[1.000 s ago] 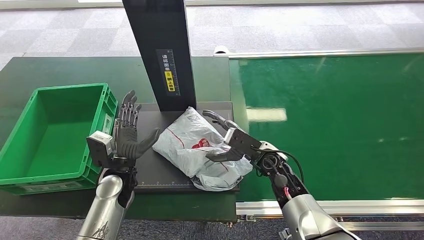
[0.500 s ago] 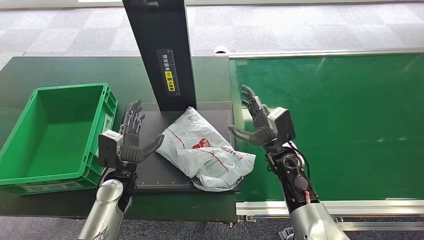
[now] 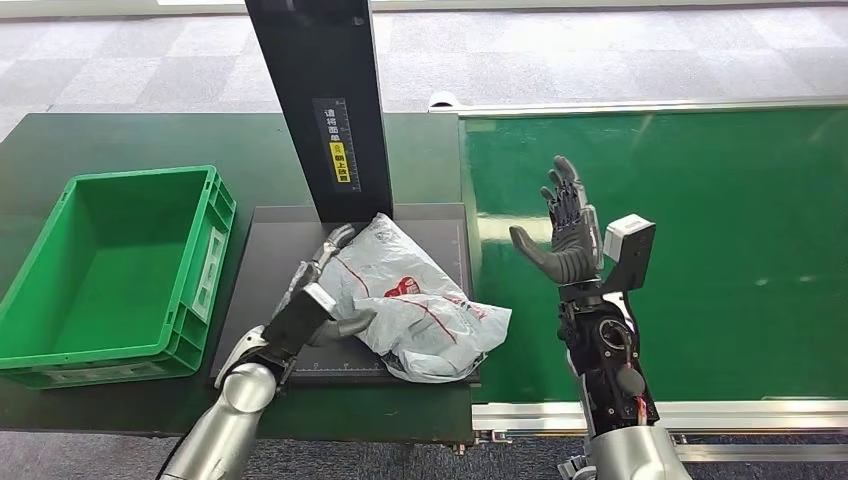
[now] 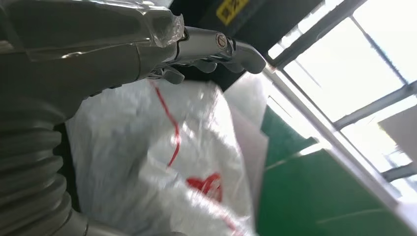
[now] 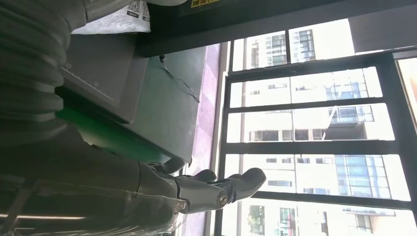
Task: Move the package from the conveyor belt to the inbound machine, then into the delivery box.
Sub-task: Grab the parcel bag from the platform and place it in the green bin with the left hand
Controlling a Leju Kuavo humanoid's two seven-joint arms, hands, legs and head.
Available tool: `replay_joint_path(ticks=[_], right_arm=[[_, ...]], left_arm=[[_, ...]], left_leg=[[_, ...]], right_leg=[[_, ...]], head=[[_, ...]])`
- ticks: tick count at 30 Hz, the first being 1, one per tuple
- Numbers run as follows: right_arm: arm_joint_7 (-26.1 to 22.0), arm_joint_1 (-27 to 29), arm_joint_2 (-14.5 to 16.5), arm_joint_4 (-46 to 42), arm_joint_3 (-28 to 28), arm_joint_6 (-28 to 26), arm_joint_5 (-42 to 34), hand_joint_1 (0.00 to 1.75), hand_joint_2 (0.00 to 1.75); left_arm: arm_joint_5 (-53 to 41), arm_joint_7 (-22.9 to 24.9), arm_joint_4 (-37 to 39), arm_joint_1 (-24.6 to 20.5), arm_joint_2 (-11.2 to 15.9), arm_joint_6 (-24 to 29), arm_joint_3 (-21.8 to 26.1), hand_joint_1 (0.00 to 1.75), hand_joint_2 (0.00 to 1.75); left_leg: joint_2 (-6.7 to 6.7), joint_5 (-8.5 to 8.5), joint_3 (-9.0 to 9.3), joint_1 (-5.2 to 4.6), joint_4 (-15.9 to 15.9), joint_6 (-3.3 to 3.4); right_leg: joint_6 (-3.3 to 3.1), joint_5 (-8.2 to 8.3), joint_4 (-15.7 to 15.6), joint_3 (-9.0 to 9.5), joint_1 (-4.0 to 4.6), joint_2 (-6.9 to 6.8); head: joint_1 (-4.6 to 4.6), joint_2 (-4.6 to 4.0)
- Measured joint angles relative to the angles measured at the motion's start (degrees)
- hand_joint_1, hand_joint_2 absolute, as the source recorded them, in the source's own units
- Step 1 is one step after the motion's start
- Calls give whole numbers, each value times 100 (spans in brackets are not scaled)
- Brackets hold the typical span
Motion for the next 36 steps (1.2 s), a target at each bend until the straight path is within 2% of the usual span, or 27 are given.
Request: replay_joint_path(ticks=[5,10,15,19,20,27,36], right_arm=[[294,88,-22,-91,38,-73,-6,0,175],[325,100,-31,-91,51,-77,16,0,175],[454,80,-65,-28,231,-16,299,0,175],[475,4,-73,158,435,-1,511,0,175],[490,-18,-73,205,479,3,543,0,175],[908,-154,-71,594,605,176,562,0,175],[848,-264,-107,947,604,233,560,0,175]], left_arm=[[-819,334,876,-314,-2,355,-410,0,175],[-868,374,1063,-401,-2,391,-466,0,175],[-1201,816,1286,-552,5,483,-493,0,175],[-1321,1048,1585,-693,5,590,-388,170,175],[-1316,1050,1642,-713,2,594,-348,175,175],[-1216,818,1766,-771,-40,781,-76,175,175],[-919,231,1443,-607,-79,1835,311,175,175]], left_leg=[[3,-1,1,0,0,0],[3,-1,1,0,0,0],[3,-1,1,0,0,0],[3,0,6,1,-1,0],[3,0,7,1,-1,0],[2,1,12,2,-1,-1],[3,0,3,1,0,-1]], right_leg=[[0,1,0,0,0,4],[-1,0,0,0,0,5],[-1,1,0,3,0,5],[-1,2,0,7,0,5],[-1,2,0,8,0,5],[-2,1,1,13,2,5],[-1,1,1,1,1,6]], head=[[-1,0],[-1,0],[-1,-1],[-1,0],[-1,0],[-1,-1],[-1,0]])
